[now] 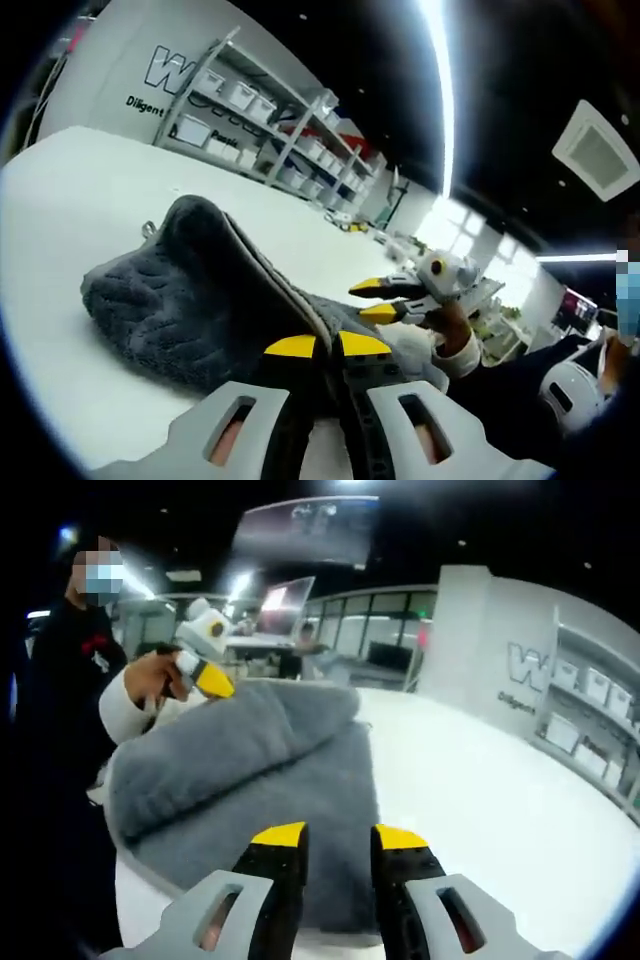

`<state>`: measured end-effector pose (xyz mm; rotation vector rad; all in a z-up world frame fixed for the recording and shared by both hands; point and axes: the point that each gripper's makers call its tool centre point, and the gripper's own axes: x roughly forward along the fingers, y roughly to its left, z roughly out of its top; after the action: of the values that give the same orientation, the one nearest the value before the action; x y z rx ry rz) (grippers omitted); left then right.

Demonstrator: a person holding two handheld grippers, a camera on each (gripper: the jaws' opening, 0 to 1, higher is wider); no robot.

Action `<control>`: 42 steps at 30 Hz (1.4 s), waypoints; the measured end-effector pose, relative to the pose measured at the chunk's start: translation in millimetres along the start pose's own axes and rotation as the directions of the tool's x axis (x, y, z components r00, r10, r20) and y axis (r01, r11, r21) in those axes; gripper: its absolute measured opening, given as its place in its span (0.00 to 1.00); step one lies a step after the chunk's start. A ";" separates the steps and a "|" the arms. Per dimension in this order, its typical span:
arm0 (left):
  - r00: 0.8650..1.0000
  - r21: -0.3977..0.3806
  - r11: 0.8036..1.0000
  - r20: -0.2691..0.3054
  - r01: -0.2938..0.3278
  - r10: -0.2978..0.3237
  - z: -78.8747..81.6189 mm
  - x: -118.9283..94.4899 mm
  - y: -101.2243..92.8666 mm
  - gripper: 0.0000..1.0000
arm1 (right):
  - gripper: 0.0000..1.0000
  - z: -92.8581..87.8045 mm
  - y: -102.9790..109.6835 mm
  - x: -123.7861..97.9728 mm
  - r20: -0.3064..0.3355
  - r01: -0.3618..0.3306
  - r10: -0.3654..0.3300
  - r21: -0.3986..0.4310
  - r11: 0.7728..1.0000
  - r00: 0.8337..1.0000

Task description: Open the folded towel by lifting each exposed corner and separating the folded layers until the towel lies flat within the target outline without major curled edges

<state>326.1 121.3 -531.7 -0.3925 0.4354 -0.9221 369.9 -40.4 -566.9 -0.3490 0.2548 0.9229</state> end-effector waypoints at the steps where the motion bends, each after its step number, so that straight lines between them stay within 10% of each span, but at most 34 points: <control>1: 1.000 0.000 1.000 -0.001 -0.001 0.001 0.2 -0.4 0.5 0.05 | 0.22 -2.8 -3.5 0.1 -0.005 0.011 -0.011 0.006 1.000 1.000; 42: 1.000 -0.004 1.000 0.014 -0.025 0.025 5.4 -12.1 9.9 0.05 | 0.03 -32.1 -12.5 8.3 -0.091 0.019 -0.011 0.084 0.996 0.996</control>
<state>329.1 137.5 -529.8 -0.3963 0.4285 -0.8943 382.8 -54.0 -597.0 -0.3142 0.3736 0.8799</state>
